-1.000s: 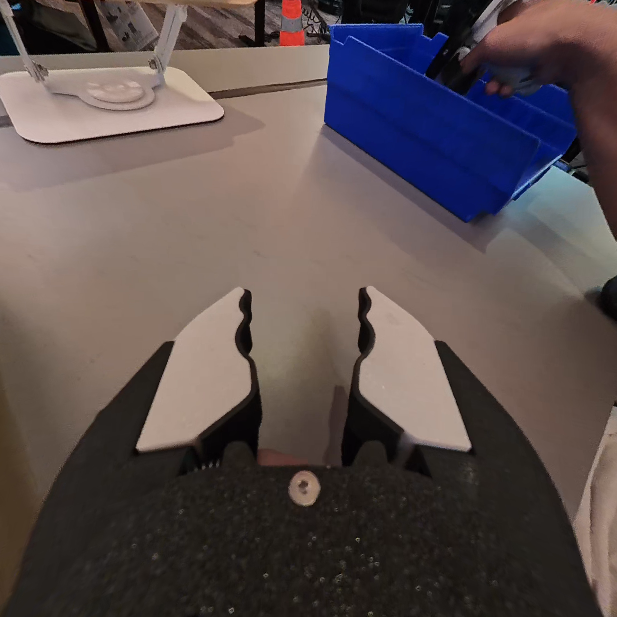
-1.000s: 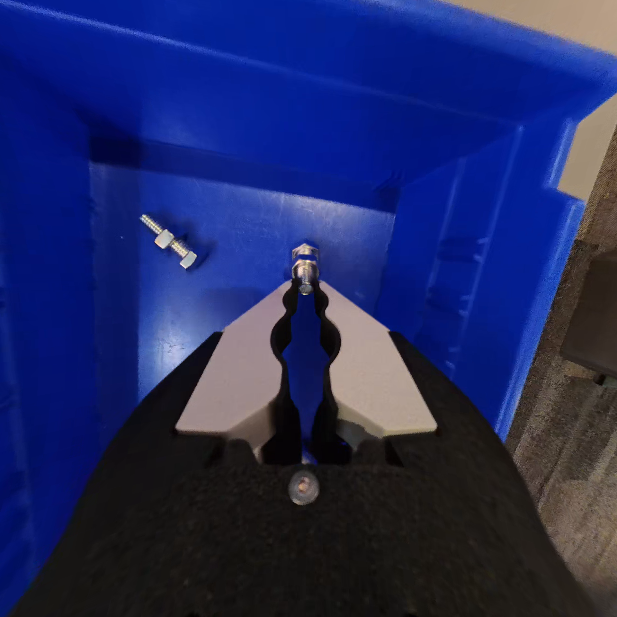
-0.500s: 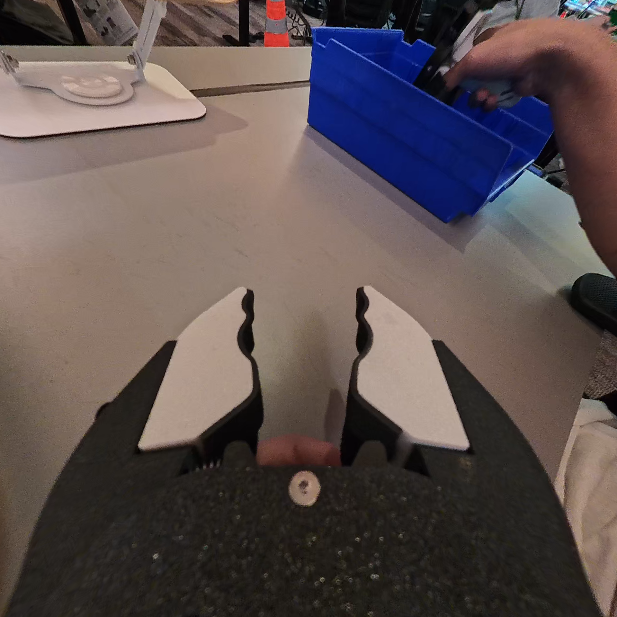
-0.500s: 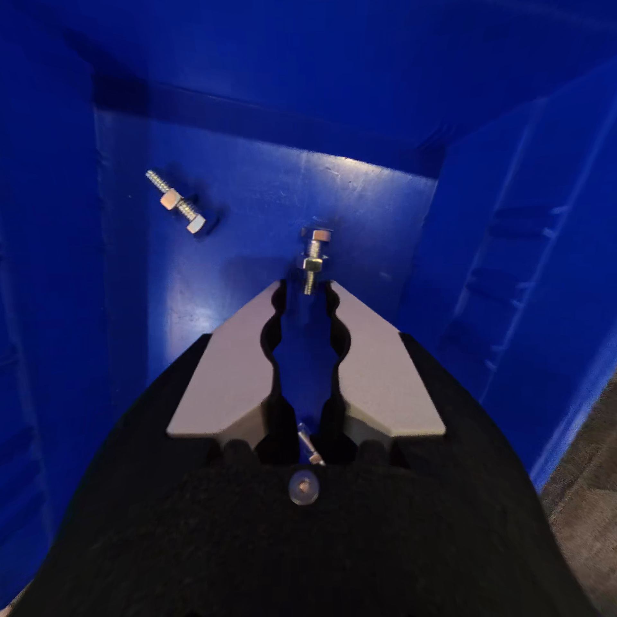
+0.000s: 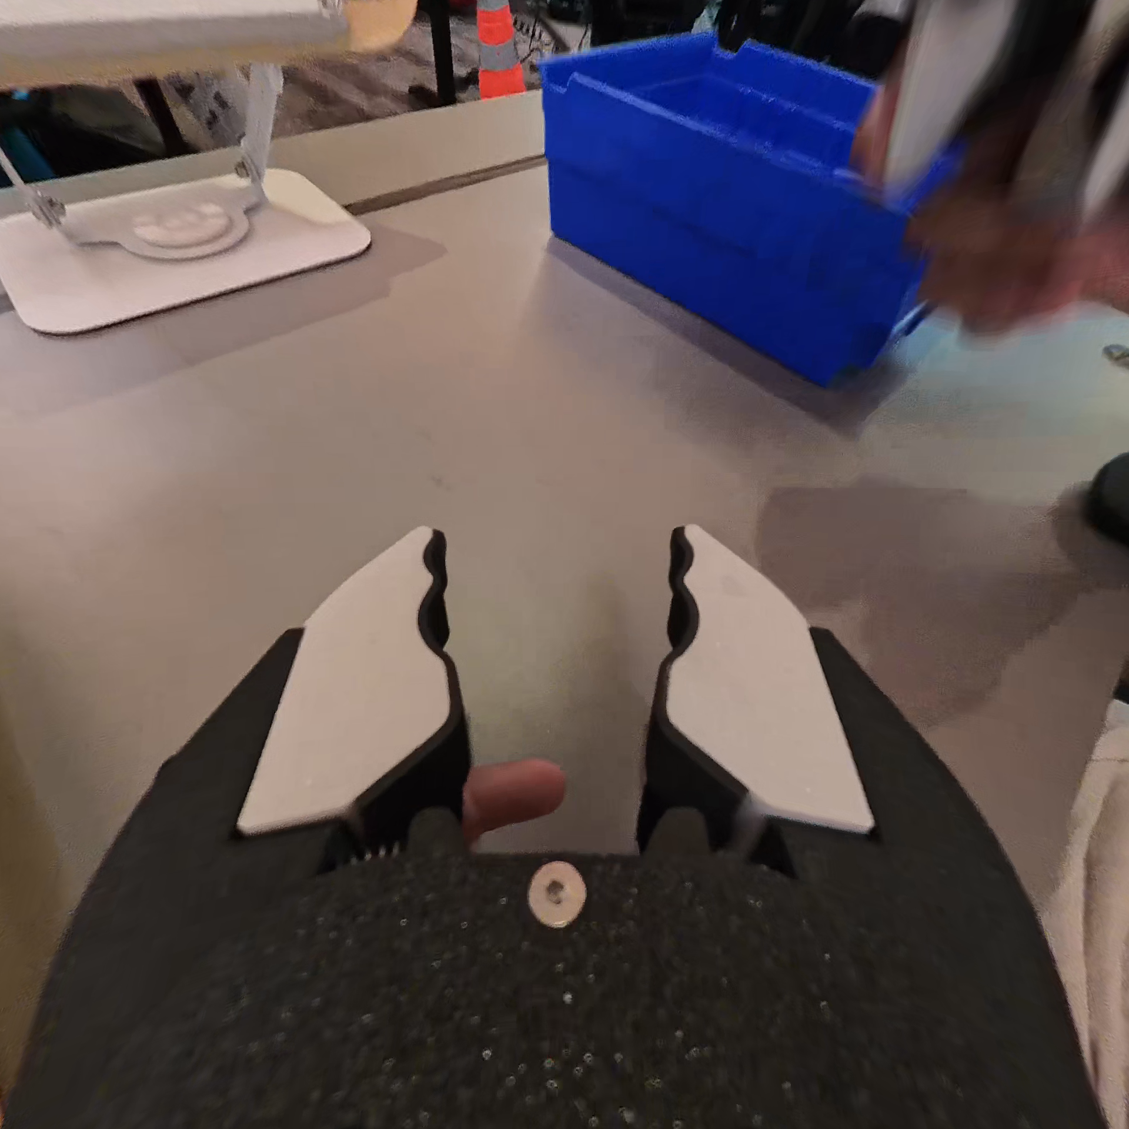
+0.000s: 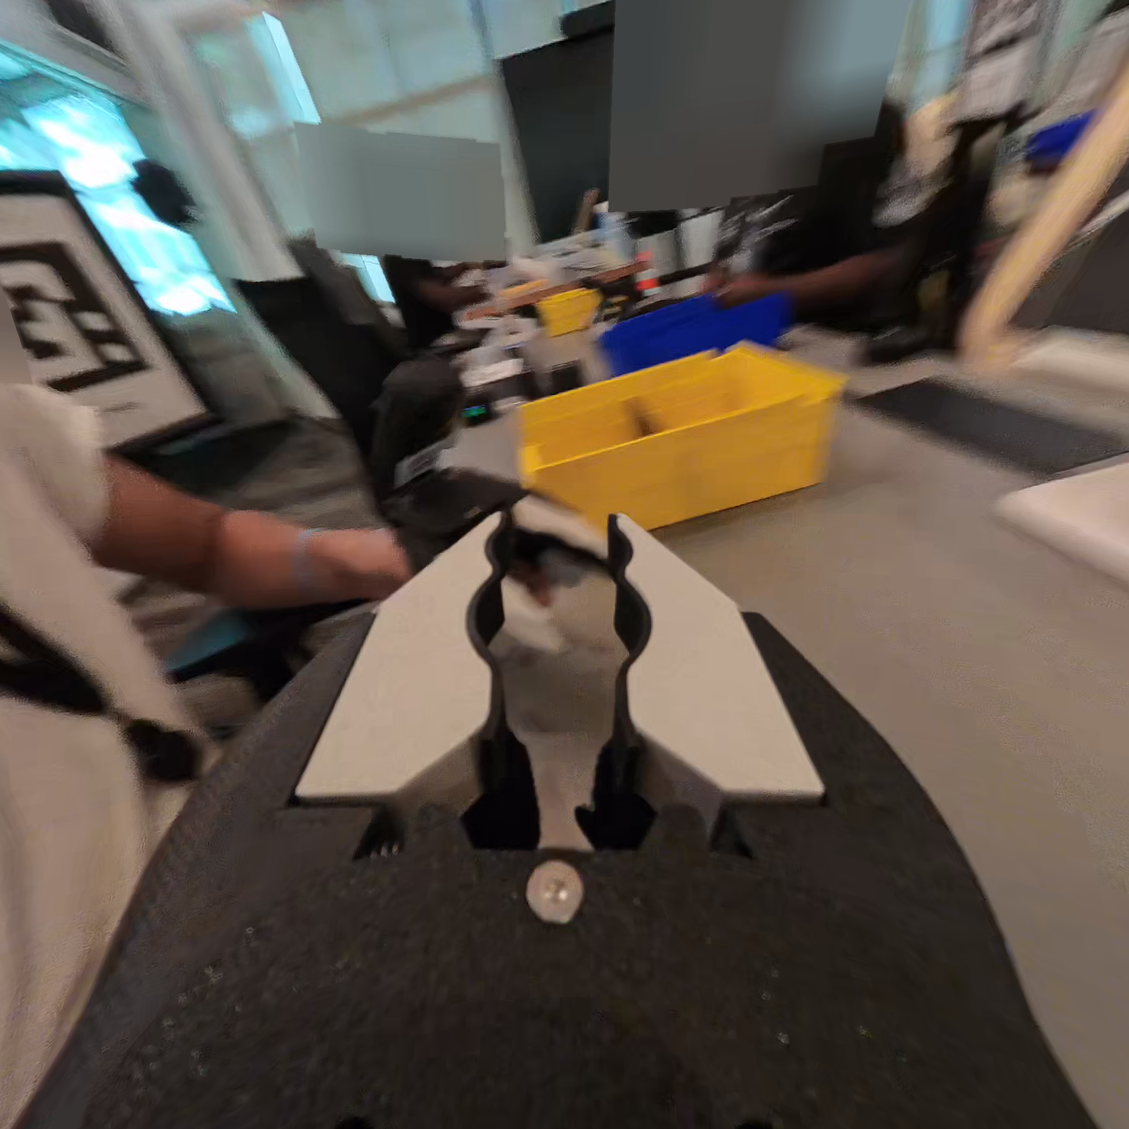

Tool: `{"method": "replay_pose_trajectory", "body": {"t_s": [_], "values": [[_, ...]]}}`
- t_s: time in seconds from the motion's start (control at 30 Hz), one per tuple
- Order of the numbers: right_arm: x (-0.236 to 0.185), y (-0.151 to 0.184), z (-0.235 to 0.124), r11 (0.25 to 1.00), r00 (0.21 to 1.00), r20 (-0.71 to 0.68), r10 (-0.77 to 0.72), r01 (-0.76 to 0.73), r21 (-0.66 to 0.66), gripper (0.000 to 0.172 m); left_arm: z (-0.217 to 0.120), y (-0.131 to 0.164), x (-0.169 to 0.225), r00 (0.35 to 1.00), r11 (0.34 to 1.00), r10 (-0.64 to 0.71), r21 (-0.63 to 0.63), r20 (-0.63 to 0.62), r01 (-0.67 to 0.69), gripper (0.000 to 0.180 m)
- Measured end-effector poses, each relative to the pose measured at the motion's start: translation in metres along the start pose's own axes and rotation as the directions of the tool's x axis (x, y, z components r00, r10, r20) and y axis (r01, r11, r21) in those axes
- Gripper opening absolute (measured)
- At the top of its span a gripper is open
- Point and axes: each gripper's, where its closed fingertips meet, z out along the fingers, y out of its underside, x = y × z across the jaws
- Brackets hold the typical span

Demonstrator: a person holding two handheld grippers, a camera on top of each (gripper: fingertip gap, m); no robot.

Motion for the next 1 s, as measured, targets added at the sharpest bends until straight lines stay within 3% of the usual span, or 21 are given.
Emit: {"method": "replay_pose_trajectory", "body": {"t_s": [0.03, 0.13, 0.2, 0.3, 0.4, 0.47, 0.57, 0.67, 0.8, 1.0], "values": [[-0.019, 0.027, 0.014, 0.997, 0.995, 0.064, 0.078, -0.078, -0.009, 0.032, -0.003, -0.005, 0.002, 1.0, 1.0, 0.006, 0.02, -0.006, -0.005, 0.067], [-0.055, 0.088, 0.042, 0.978, 0.968, 0.155, 0.2, -0.187, -0.093, 0.04, -0.016, -0.026, 0.003, 0.996, 0.992, 0.078, 0.098, 0.044, -0.082, 0.057], [-0.064, 0.103, 0.047, 0.984, 0.977, 0.174, 0.121, -0.095, -0.149, 0.042, -0.028, -0.043, 0.005, 0.994, 0.983, 0.103, 0.147, 0.048, -0.109, 0.052], [-0.049, 0.092, 0.049, 0.997, 0.993, 0.105, 0.046, -0.04, -0.062, 0.041, -0.056, -0.071, -0.009, 0.995, 0.976, 0.078, 0.196, 0.067, -0.09, 0.048], [-0.045, 0.088, 0.047, 0.987, 0.982, 0.112, 0.155, -0.15, -0.048, 0.041, -0.096, -0.096, -0.053, 0.984, 0.968, 0.04, 0.237, 0.175, -0.081, 0.047], [-0.046, 0.088, 0.047, 0.982, 0.974, 0.128, 0.186, -0.181, -0.051, 0.041, -0.121, -0.094, -0.094, 0.964, 0.978, -0.003, 0.2, 0.265, -0.052, 0.047], [-0.046, 0.097, 0.049, 0.982, 0.978, 0.118, 0.17, -0.159, -0.099, 0.041, -0.149, -0.068, -0.16, 0.908, 0.99, -0.109, 0.129, 0.405, 0.061, 0.048], [-0.05, 0.1, 0.052, 0.983, 0.978, 0.132, 0.162, -0.148, -0.11, 0.04, -0.155, -0.008, -0.219, 0.825, 0.974, -0.132, -0.085, 0.55, 0.212, 0.067], [-0.059, 0.103, 0.056, 0.975, 0.964, 0.176, 0.199, -0.178, -0.132, 0.04, -0.157, 0.049, -0.281, 0.69, 0.902, -0.085, -0.239, 0.718, 0.359, 0.053], [-0.06, 0.109, 0.055, 0.971, 0.961, 0.187, 0.203, -0.174, -0.163, 0.04, -0.14, 0.087, -0.304, 0.696, 0.794, -0.14, -0.34, 0.704, 0.503, 0.053]]}}
